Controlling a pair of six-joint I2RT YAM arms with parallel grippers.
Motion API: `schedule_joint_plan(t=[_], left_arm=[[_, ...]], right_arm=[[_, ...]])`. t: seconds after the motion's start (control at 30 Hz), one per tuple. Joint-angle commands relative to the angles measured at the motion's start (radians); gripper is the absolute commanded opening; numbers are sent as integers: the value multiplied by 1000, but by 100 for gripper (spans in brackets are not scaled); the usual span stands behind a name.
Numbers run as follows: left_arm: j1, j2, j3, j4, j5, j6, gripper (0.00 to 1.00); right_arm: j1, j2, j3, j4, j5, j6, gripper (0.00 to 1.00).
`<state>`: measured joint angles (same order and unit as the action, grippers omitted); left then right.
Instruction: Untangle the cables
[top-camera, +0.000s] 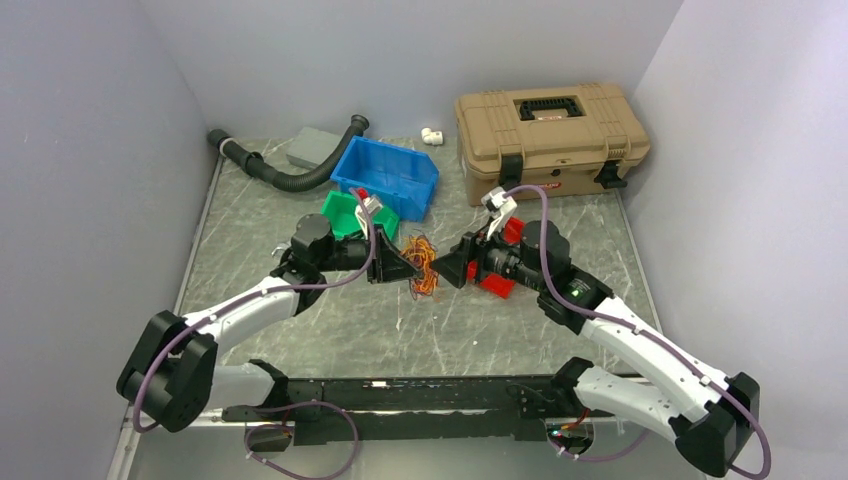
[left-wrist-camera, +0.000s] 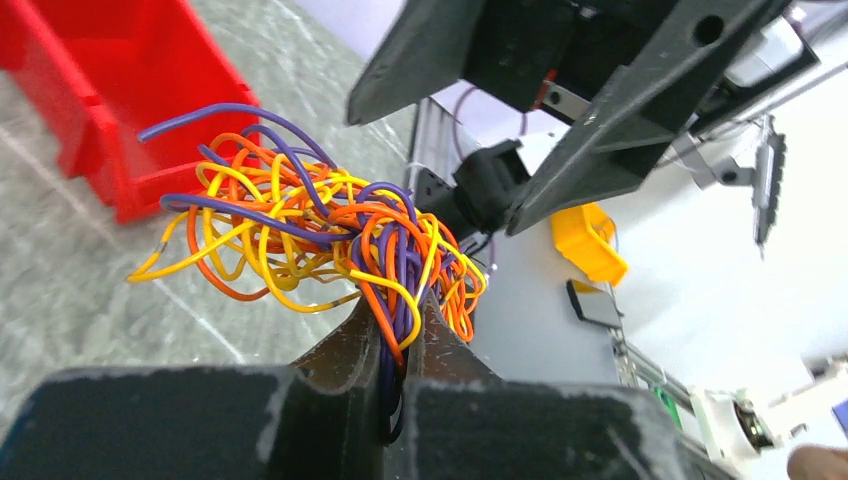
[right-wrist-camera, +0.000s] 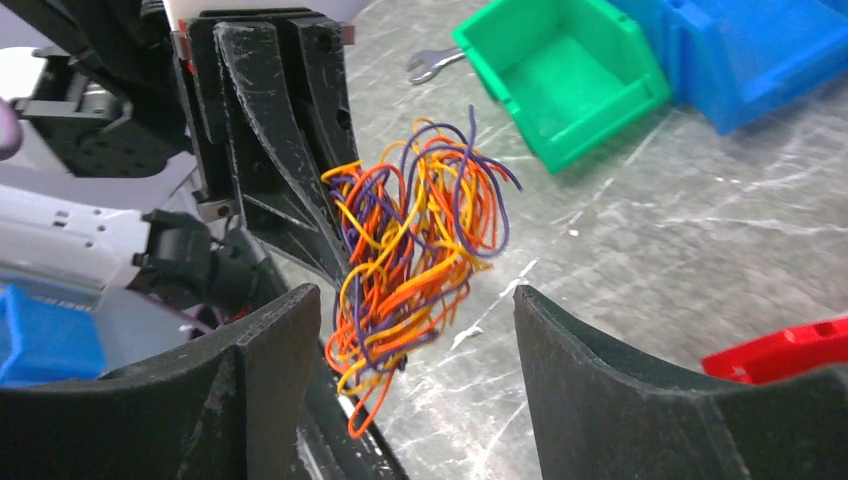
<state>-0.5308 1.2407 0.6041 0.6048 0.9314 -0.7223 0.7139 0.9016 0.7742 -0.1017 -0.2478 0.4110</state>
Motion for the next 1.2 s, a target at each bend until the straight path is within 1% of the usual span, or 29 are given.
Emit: schedule_joint_plan(t=[0.0,0.1,0.13,0.17,0.2,0.27,0.33,0.37,0.43,0.5,0.53,0.57,0.6,0.63,0.67,0.7,0.77,0.83,0.97,1.0,1.03,1.07,1.17], left_arm=[[-46,3,37,156,127,-26,0],[-95,-4,86,15,109,88,0],[-106,-9,100,-33,98,121,0],[-118,-14,111,-73,84,149,0],[-124,-17,123,-111,68,172,0],[-126,-25,137,-169,41,196,0],[-126,-36,145,-209,9,217,0],[-127,-41,149,-233,-16,228,0],[-127,-50,158,-302,-79,251,8],[-126,-52,168,-369,-135,272,19],[-124,-50,168,-391,-155,276,22],[-123,-50,165,-403,-171,275,22],[-121,-49,160,-405,-184,271,20],[-117,-50,153,-406,-201,267,8],[-115,-52,148,-410,-221,262,1],[-110,-57,143,-416,-247,259,0],[-100,-68,127,-414,-282,249,0],[-87,-84,116,-435,-337,232,0],[-45,-127,88,-508,-459,199,0],[-37,-142,79,-531,-495,193,0],[-32,-154,74,-559,-530,189,0],[-30,-169,69,-583,-553,190,0],[-30,-218,52,-603,-558,187,0]], right_arm=[[-6,20,12,117,-165,9,72],[-10,40,11,146,-212,35,71],[-10,45,11,151,-223,42,68],[-11,46,11,157,-227,49,62],[-11,41,6,163,-227,55,52],[-12,21,-7,166,-189,67,23],[-15,-11,-11,136,-117,67,6],[-17,-24,-8,113,-66,64,0],[-20,-52,-3,51,55,58,0],[-21,-79,-2,7,156,50,0],[-24,-91,-1,-10,202,48,0],[-24,-100,2,-30,257,45,0],[-23,-106,7,-52,300,48,0],[-24,-111,9,-70,334,49,0],[-24,-117,10,-83,357,49,0],[-24,-123,10,-92,382,52,0],[-25,-135,14,-122,430,61,0],[-24,-140,25,-171,532,82,0],[-28,-138,65,-375,890,221,0],[-29,-144,69,-410,946,248,0],[-28,-153,68,-429,975,263,0],[-27,-166,60,-425,973,262,0],[-29,-206,27,-397,916,261,0]])
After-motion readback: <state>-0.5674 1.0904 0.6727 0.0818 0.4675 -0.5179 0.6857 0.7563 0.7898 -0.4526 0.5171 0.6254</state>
